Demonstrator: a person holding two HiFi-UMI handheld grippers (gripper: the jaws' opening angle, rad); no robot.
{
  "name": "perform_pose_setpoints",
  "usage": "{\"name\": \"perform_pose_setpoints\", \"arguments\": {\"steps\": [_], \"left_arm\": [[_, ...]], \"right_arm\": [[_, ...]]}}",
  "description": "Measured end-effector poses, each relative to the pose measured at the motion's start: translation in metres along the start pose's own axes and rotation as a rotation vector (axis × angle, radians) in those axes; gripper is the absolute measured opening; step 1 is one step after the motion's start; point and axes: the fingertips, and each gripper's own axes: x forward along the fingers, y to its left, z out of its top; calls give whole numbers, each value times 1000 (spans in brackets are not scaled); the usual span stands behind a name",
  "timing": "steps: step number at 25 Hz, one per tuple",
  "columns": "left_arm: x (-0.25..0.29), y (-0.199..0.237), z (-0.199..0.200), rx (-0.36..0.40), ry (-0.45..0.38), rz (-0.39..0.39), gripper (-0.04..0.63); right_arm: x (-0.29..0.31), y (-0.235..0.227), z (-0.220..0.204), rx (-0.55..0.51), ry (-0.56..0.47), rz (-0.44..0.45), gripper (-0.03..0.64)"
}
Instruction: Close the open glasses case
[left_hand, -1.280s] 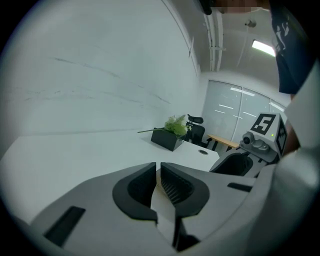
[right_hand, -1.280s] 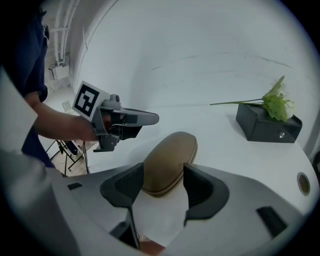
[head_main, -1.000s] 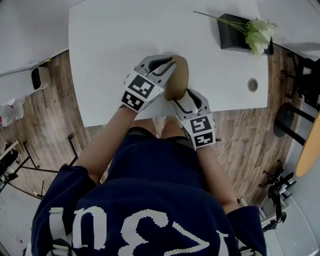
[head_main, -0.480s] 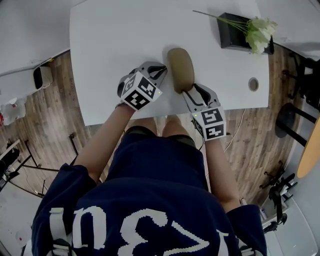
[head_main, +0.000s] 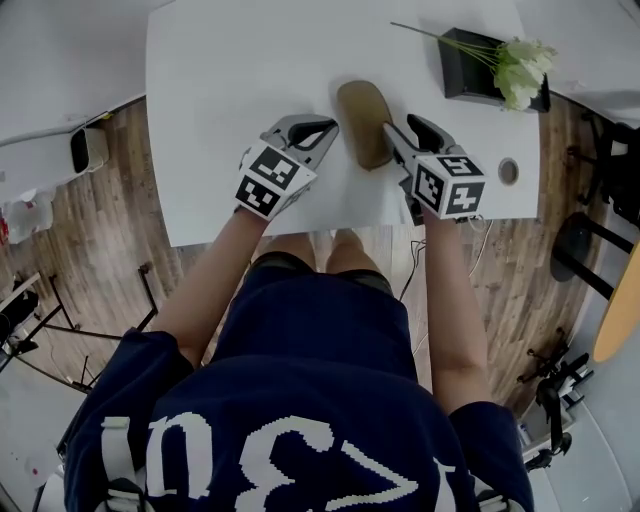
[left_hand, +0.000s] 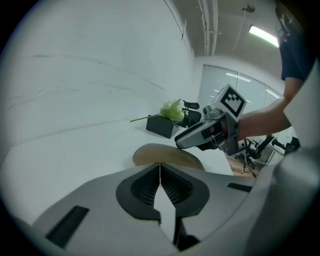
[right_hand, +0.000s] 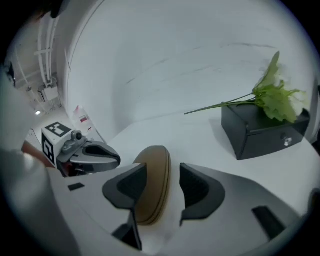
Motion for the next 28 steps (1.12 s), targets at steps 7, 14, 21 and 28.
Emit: {"name": "perform_pose_setpoints", "arguments": {"steps": [7, 14, 21, 28], "left_arm": [[-9, 10, 7, -7, -14, 34, 18], [-19, 15, -4, -23, 7, 41, 18], [-12, 14, 0, -31, -11, 32, 18], [1, -9, 15, 43, -27, -24, 18]], "right_arm": [[46, 35, 23, 67, 64, 279, 225], [49, 86, 1, -60, 105, 463, 225], [-9, 60, -38, -121, 109, 154, 217], [-19, 93, -113, 130, 243, 128, 198]]}}
